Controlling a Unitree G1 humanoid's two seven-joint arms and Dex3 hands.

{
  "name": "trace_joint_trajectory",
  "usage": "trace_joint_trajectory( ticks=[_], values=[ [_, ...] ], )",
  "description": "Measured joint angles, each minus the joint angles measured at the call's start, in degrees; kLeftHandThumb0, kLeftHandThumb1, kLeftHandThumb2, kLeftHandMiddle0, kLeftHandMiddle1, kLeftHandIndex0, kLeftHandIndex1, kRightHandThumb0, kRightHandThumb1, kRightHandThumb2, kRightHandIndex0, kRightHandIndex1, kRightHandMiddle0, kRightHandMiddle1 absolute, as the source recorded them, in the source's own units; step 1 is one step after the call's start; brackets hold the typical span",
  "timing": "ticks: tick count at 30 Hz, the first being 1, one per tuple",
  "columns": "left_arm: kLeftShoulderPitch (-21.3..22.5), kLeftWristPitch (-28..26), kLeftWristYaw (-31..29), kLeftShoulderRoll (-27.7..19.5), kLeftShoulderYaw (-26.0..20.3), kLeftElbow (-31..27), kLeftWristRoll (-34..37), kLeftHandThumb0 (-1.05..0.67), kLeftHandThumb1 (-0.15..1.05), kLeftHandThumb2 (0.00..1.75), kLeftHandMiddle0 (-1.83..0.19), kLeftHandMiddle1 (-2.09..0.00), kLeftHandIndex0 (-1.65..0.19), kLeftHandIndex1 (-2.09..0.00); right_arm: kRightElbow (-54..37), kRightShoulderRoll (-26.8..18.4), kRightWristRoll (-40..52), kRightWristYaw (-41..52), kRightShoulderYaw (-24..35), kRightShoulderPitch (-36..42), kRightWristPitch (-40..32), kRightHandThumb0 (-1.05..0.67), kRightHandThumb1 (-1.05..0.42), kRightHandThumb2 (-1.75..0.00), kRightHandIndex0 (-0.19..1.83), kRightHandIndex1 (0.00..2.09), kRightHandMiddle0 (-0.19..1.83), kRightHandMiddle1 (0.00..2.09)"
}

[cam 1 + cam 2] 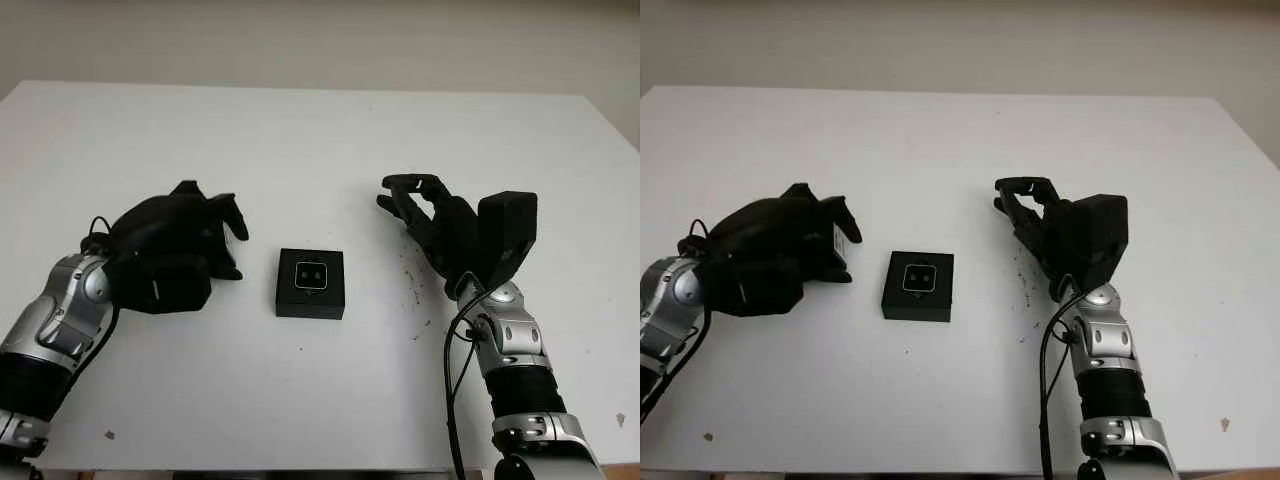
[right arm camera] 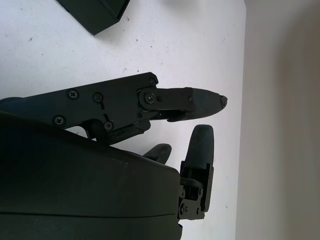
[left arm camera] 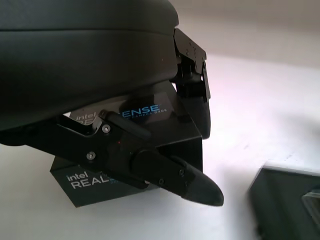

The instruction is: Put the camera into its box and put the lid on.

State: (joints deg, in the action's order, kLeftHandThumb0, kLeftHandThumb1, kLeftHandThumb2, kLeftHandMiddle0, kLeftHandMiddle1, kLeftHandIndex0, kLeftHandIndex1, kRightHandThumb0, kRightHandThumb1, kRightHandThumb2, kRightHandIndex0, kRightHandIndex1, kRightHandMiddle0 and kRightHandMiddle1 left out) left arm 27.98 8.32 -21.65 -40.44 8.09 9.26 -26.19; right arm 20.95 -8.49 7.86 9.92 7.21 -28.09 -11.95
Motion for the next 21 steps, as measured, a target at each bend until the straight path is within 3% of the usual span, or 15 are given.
trace_joint_trajectory(
  ticks=[2, 8, 12, 15, 21],
  values=[
    [0.9, -3.3, -2.9, 0.0, -0.9, -4.1, 1.5, -0.08, 0.99, 0.05, -0.19, -1.53, -0.27, -1.35, 0.0, 0.0, -0.1, -0.1, 0.0, 0.0, 0.0, -0.56, -1.05, -0.33, 0.12, 0.7, -0.04, 1.58],
    [4.0, -8.9, -8.5, 0.9, -1.8, -13.6, 5.3, -0.09, 0.95, 0.05, -0.19, -1.67, -0.32, -1.38, 0.0, 0.5, 0.1, -0.3, 0.0, 0.0, -0.1, -0.56, -1.05, -0.32, 0.12, 0.71, -0.07, 1.54],
    [5.5, -13.7, -11.8, 1.9, -1.4, -18.7, 6.1, -0.1, 0.93, 0.05, -0.28, -1.53, -0.37, -1.32, 0.0, 0.9, 0.1, -0.5, 0.0, 0.0, -0.1, -0.56, -1.05, -0.31, 0.12, 0.71, -0.07, 1.56],
    [6.0, -15.8, -13.0, 3.0, -0.4, -21.0, 6.1, -0.15, 0.96, 0.06, -0.22, -1.71, -0.36, -1.4, 0.0, 1.2, 0.1, -0.8, 0.0, 0.0, -0.1, -0.56, -1.05, -0.31, 0.12, 0.71, -0.07, 1.55],
    [5.9, -16.0, -13.4, 5.5, 2.0, -21.6, 6.0, -0.13, 0.96, 0.06, -0.22, -1.78, -0.31, -1.51, 0.0, 2.7, -0.1, -4.0, 0.3, 0.1, 1.6, -0.55, -1.05, -0.33, 0.08, 0.69, -0.1, 1.6]
  ],
)
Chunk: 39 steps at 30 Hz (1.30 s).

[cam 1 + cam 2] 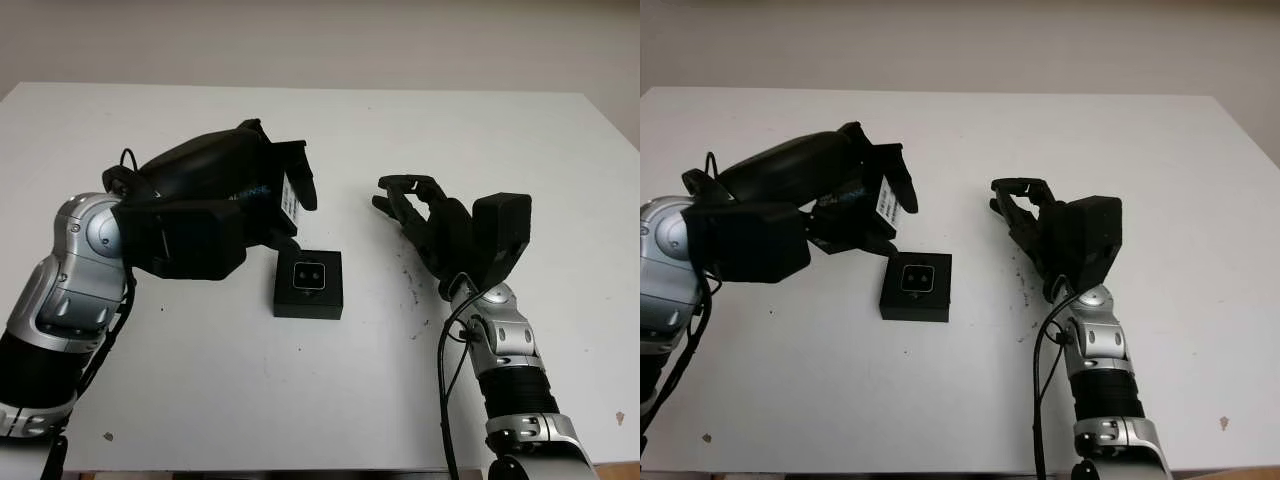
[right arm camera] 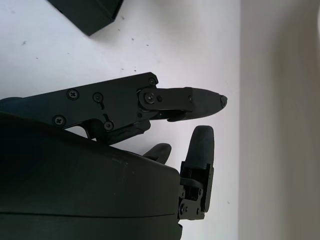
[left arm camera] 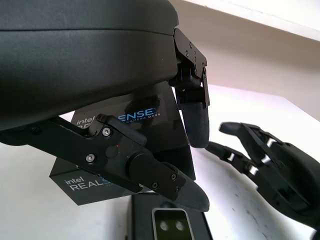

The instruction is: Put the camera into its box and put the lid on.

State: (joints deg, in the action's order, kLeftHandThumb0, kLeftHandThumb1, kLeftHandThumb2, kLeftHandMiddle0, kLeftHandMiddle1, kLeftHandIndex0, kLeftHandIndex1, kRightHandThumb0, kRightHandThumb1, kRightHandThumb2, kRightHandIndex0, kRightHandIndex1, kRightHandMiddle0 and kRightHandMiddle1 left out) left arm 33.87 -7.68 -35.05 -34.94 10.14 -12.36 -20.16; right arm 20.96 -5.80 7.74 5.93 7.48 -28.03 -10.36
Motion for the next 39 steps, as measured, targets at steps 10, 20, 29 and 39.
trace_joint_trajectory(
  ticks=[10, 20, 29, 39],
  values=[
    [-4.6, -0.6, 1.3, 5.1, 4.5, 1.4, -1.4, -0.06, 0.96, 0.05, -0.19, -1.88, -0.25, -1.75, -5.9, 3.7, 1.4, -7.6, 2.4, -0.1, 4.0, -0.62, -1.05, -0.54, -0.11, 0.25, -0.19, 0.61],
    [-7.9, -0.4, 2.8, 6.9, 4.9, 2.8, -1.6, -0.09, 0.97, 0.05, -0.2, -1.96, -0.24, -1.83, -10.8, 4.9, -0.4, -11.3, 2.2, -1.0, 11.0, -0.68, -1.05, -0.66, -0.19, 0.09, -0.19, 0.11],
    [-8.0, 0.3, 3.2, 7.0, 5.4, 5.1, -2.5, -0.08, 0.97, 0.06, -0.18, -2.02, -0.23, -1.81, -11.0, 5.3, -0.7, -10.0, 0.6, -0.9, 11.7, -0.69, -1.05, -0.62, -0.15, 0.1, -0.18, 0.15],
    [-7.3, 1.3, 4.3, 8.8, 6.9, 7.6, -4.3, -0.1, 0.98, 0.05, -0.18, -1.95, -0.23, -1.77, -10.9, 5.3, -1.9, -9.5, -0.4, 0.4, 12.0, -0.68, -1.05, -0.64, -0.11, 0.1, -0.19, 0.27]
  ],
)
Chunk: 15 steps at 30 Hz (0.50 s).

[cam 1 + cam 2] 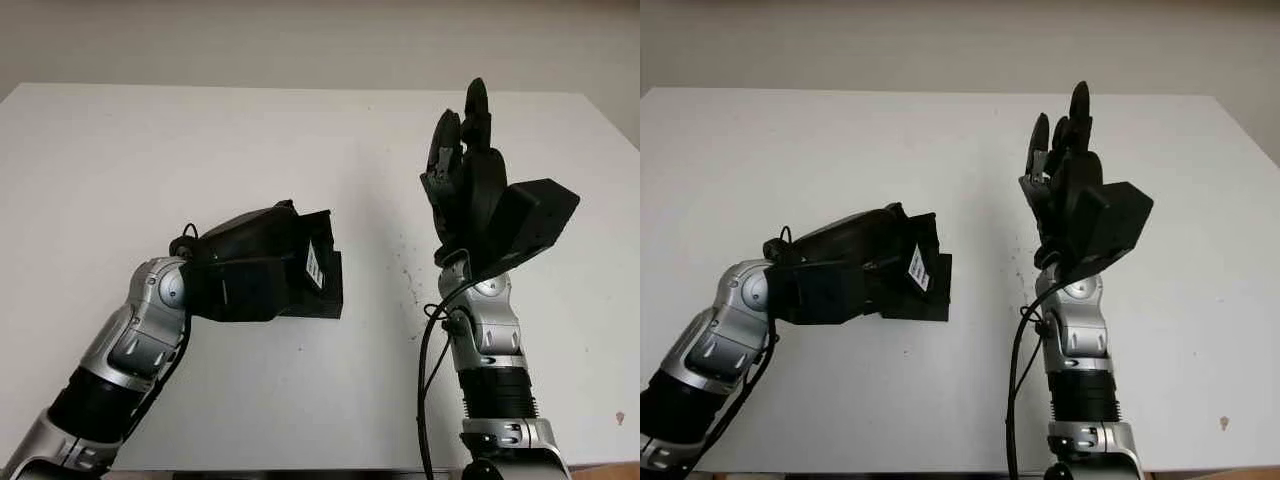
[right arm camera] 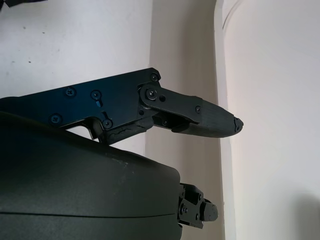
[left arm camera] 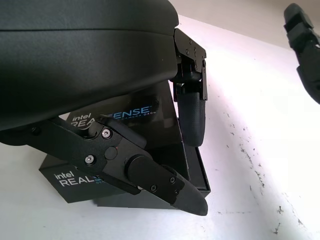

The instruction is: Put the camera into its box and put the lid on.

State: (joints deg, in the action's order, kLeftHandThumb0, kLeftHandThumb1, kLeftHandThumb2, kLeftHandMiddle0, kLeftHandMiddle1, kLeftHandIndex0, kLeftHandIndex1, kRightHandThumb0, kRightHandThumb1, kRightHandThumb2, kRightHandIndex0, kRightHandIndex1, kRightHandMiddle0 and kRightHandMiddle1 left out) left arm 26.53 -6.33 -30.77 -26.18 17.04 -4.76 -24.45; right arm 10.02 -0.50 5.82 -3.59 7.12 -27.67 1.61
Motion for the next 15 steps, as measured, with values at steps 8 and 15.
trace_joint_trajectory(
  ticks=[8, 15],
  values=[
    [0.3, -0.2, 0.6, 2.3, 1.0, 0.5, -1.5, -0.06, 0.96, 0.05, -0.3, -1.68, -0.28, -1.7, 0.1, 0.3, 0.5, 1.0, 0.1, 0.1, 0.3, -0.66, -1.05, -0.64, -0.12, 0.09, -0.19, 0.23],
    [0.3, -0.4, 1.0, 3.8, 1.0, 1.1, -1.3, -0.04, 0.97, 0.05, -0.28, -1.79, -0.28, -1.73, 0.2, 0.3, 0.6, 1.4, 0.1, 0.3, 0.3, -0.69, -1.05, -0.61, -0.12, 0.08, -0.19, 0.29]
  ],
)
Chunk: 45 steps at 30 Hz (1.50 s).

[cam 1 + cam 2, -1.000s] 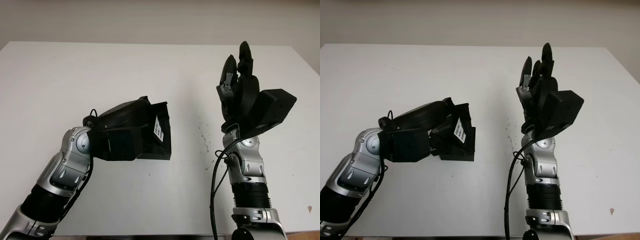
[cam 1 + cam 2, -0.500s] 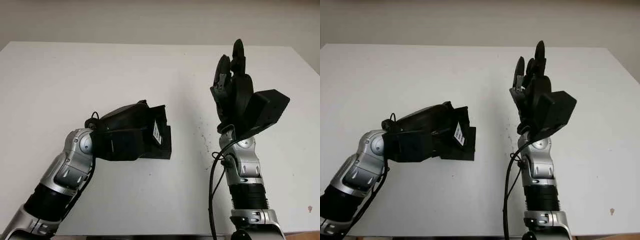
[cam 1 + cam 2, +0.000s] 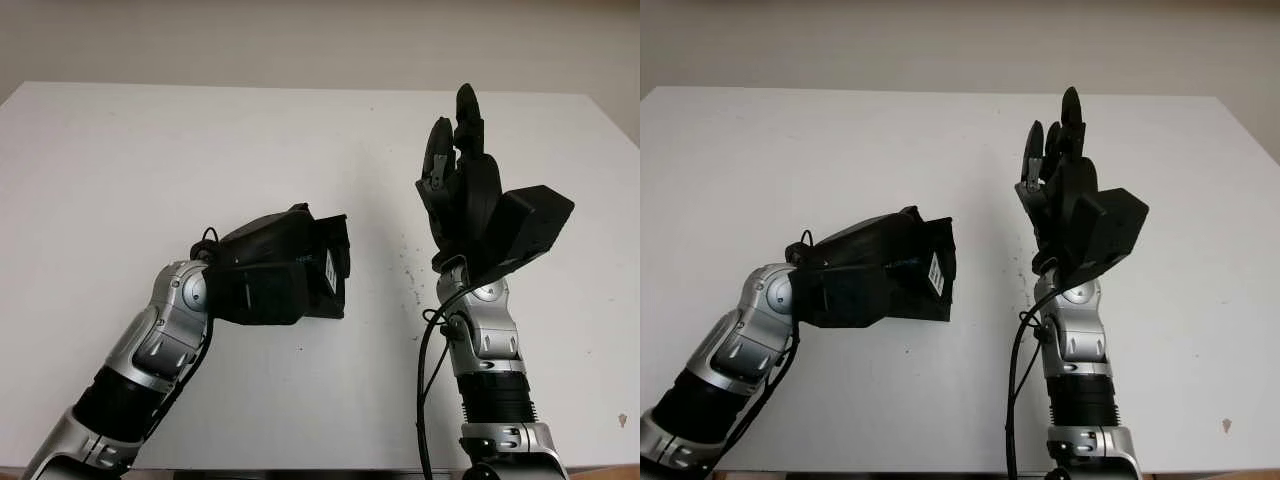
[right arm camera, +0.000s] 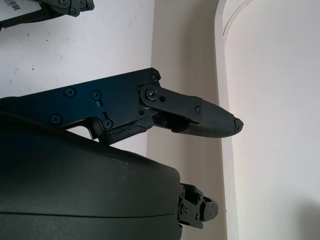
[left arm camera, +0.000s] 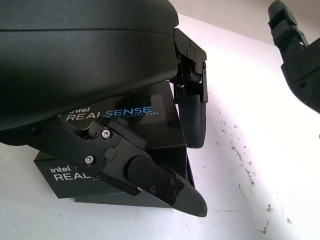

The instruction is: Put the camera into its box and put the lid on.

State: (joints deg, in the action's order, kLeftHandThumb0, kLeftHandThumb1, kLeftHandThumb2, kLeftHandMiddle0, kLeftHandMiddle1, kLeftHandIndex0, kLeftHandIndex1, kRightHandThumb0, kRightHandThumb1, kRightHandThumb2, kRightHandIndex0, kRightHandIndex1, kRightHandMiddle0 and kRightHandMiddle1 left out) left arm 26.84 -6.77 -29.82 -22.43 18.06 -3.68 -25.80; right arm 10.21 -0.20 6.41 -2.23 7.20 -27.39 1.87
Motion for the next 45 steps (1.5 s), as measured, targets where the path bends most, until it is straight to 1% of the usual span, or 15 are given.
trace_joint_trajectory(
  ticks=[6, 9, 13, 17, 19, 22, 25, 31, 40, 43, 45],
  values=[
    [0.0, 0.5, 0.5, 0.4, 0.4, 0.3, -0.2, -0.05, 0.97, 0.05, -0.21, -1.82, -0.26, -1.74, 0.0, 0.1, 0.1, -0.2, 0.0, 0.1, -1.0, -0.68, -1.05, -0.6, -0.12, 0.08, -0.19, 0.28],
    [0.4, 0.3, 0.6, 0.7, 1.1, 0.3, -1.1, -0.05, 0.96, 0.05, -0.21, -1.89, -0.27, -1.75, 0.0, 0.1, 0.1, -0.1, 0.0, 0.1, -1.2, -0.68, -1.05, -0.6, -0.11, 0.08, -0.19, 0.28],
    [0.8, -0.3, 0.6, 1.1, 1.5, 0.3, -1.5, -0.05, 0.96, 0.05, -0.25, -1.92, -0.28, -1.76, 0.0, 0.1, -0.1, -0.1, 0.0, 0.1, -1.6, -0.68, -1.05, -0.61, -0.11, 0.07, -0.19, 0.26],
    [0.8, -0.2, 0.5, 1.1, 1.7, 0.2, -1.5, -0.07, 0.96, 0.05, -0.22, -1.87, -0.25, -1.73, 0.0, 0.1, -0.1, 0.0, 0.0, 0.1, -1.7, -0.68, -1.05, -0.6, -0.1, 0.07, -0.19, 0.28],
    [1.0, -1.2, -0.2, 1.1, 1.9, -0.2, -1.7, -0.1, 0.95, 0.05, -0.23, -1.79, -0.26, -1.71, 0.0, 0.1, -0.1, 0.0, 0.0, 0.1, -1.7, -0.67, -1.05, -0.6, -0.1, 0.08, -0.19, 0.3],
    [1.0, -3.0, -1.3, 1.1, 2.4, -1.7, -2.4, -0.12, 0.96, 0.05, -0.26, -1.79, -0.27, -1.7, 0.0, 0.1, -0.2, 0.0, -0.1, 0.1, -1.7, -0.67, -1.05, -0.6, -0.09, 0.08, -0.19, 0.33],
    [0.8, -3.5, -1.3, 1.1, 2.8, -2.8, -3.0, -0.11, 0.95, 0.05, -0.26, -1.76, -0.28, -1.71, 0.0, 0.1, -0.4, -0.1, -0.1, 0.1, -1.7, -0.68, -1.05, -0.6, -0.09, 0.07, -0.19, 0.33],
    [-0.1, -3.7, -0.6, 1.1, 3.2, -4.1, -3.9, -0.07, 0.93, 0.04, -0.25, -1.76, -0.29, -1.73, 0.0, 0.1, -0.5, -0.1, -0.1, 0.1, -1.6, -0.67, -1.05, -0.6, -0.09, 0.07, -0.19, 0.34],
    [-0.4, -4.3, -0.3, 1.3, 3.7, -4.9, -4.6, -0.05, 0.93, 0.04, -0.27, -1.77, -0.3, -1.74, 0.9, 0.1, -0.6, 0.0, -0.1, 0.1, -1.6, -0.67, -1.05, -0.61, -0.09, 0.07, -0.19, 0.32],
    [-0.7, -3.9, 0.9, 1.7, 3.7, -4.8, -4.7, -0.07, 0.93, 0.03, -0.26, -1.86, -0.31, -1.75, 0.9, 0.2, -0.5, -0.1, 0.0, 0.1, -1.6, -0.67, -1.05, -0.6, -0.08, 0.07, -0.19, 0.34],
    [-1.1, -2.6, 2.4, 1.7, 3.9, -4.7, -5.2, -0.07, 0.94, 0.03, -0.21, -1.94, -0.27, -1.77, 1.0, 0.4, -0.6, -0.1, -0.1, 0.1, -1.6, -0.67, -1.05, -0.6, -0.08, 0.07, -0.19, 0.35]
  ],
)
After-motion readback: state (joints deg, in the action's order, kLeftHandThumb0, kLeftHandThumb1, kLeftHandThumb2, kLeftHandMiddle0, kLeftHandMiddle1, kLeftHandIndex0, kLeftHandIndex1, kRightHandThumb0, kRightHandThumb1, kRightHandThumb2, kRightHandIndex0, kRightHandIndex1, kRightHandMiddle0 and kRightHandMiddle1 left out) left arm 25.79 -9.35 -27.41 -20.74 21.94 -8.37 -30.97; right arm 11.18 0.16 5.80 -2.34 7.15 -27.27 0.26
